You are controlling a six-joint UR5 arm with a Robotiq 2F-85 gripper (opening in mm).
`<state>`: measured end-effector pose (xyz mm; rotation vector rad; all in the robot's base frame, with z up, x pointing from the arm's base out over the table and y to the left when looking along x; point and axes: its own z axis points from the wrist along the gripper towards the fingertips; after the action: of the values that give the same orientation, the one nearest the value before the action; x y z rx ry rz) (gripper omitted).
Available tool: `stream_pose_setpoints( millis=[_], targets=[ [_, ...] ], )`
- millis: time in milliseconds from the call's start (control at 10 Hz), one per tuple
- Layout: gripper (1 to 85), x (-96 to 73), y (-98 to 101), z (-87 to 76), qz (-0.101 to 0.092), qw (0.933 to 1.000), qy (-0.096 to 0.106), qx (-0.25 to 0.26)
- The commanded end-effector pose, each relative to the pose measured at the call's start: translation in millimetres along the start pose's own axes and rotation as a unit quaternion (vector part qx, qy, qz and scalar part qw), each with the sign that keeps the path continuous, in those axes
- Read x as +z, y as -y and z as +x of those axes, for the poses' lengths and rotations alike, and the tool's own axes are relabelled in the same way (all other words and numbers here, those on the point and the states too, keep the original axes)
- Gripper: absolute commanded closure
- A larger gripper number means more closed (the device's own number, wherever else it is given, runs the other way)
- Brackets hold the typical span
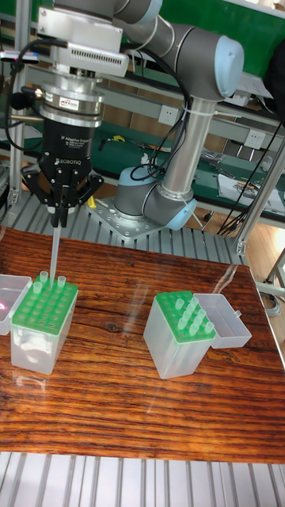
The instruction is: Transfer all large pipette tips from one holder to another
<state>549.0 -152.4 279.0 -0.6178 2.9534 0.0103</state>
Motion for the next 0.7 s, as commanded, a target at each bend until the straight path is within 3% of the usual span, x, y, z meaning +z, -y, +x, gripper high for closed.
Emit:
stream_pose_setpoints(
  millis=[0,600],
  targets=[
    [78.0,-2.1,-3.0,-0.9,-0.001,1.0,-0.001,0.005],
    [78.0,-4.0,2.6,-11.3,0.01,0.9999,0.004,-0.004]
  ],
)
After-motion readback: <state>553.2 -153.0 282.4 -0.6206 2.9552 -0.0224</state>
